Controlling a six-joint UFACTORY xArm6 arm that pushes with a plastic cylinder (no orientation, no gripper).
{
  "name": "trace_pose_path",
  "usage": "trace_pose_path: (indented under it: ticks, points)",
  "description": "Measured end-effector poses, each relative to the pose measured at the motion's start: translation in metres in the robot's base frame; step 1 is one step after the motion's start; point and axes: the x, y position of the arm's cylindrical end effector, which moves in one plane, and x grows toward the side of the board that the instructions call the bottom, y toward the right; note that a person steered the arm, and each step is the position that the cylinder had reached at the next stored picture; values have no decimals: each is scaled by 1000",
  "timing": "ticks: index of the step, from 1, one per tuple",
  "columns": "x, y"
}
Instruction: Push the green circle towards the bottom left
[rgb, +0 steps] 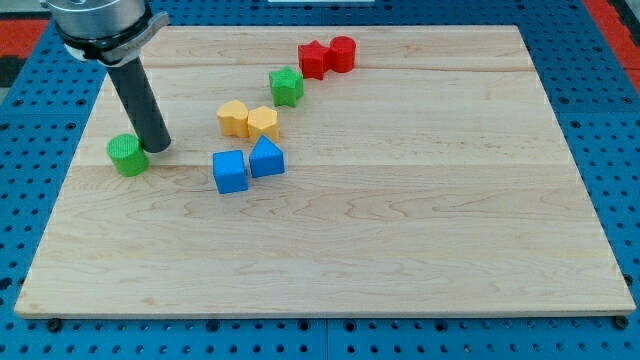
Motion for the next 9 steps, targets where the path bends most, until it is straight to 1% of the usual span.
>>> trace_pose_path:
  ticks: [2, 5, 6, 8, 9]
  points:
    - [-9, -41]
    - [57, -41]
    - [70, -67]
    - [73, -105]
    - [81, -104]
